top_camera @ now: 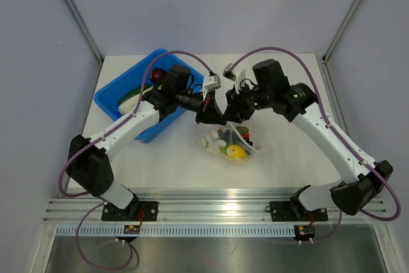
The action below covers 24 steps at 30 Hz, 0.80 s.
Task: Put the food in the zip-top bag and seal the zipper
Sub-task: Zip the zipper food storage bag at the center of the board.
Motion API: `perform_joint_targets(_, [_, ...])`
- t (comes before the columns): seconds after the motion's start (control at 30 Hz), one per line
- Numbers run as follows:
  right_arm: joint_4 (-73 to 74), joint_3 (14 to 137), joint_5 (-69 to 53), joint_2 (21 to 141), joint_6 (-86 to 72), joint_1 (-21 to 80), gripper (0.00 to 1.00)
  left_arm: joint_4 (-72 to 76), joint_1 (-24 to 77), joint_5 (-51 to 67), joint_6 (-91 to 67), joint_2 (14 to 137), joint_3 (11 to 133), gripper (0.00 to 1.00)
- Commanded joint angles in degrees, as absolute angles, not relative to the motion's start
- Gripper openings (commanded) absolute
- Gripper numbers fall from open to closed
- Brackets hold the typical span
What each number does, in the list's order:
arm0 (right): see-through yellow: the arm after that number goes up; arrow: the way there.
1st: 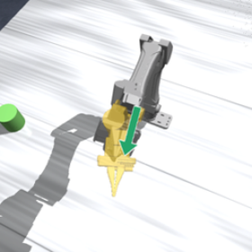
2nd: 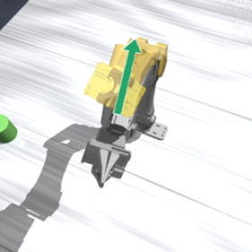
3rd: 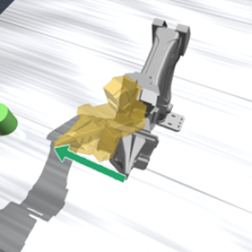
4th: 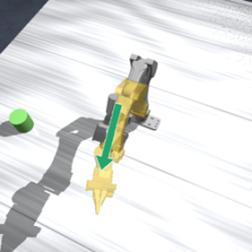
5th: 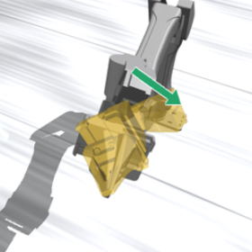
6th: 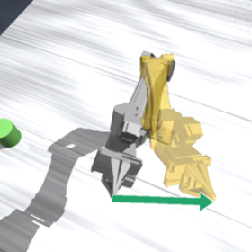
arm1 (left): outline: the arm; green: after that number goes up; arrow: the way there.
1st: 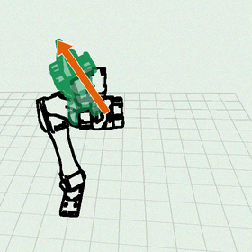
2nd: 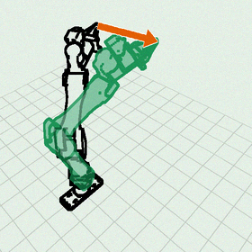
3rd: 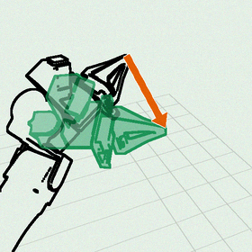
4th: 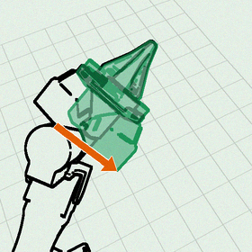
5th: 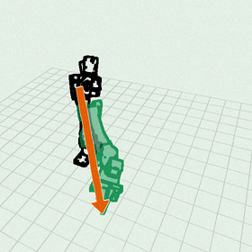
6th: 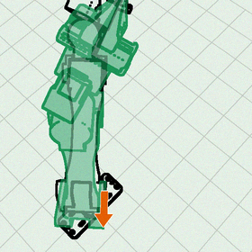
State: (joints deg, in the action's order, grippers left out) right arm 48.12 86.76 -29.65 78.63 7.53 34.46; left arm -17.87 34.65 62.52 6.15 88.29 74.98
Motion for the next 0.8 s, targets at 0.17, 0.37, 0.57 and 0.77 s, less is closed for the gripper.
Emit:
perform_joint_targets(0.17, [46.8,85.8,-30.1,78.3,8.4,35.2,0.20,-14.9,34.6,64.2,5.9,86.0,78.1,0.00])
perform_joint_targets(0.37, [44.7,84.1,-28.8,77.0,7.4,35.2,0.00,-14.9,34.5,64.3,6.0,86.0,78.1,0.00])
perform_joint_targets(0.57, [44.2,80.9,-27.2,74.4,7.6,35.1,0.00,-14.6,31.6,67.0,5.5,84.9,77.4,0.00])
perform_joint_targets(0.77, [44.8,79.5,-26.4,73.7,7.5,35.2,0.00,-9.9,28.3,68.7,2.2,84.4,75.8,0.00])
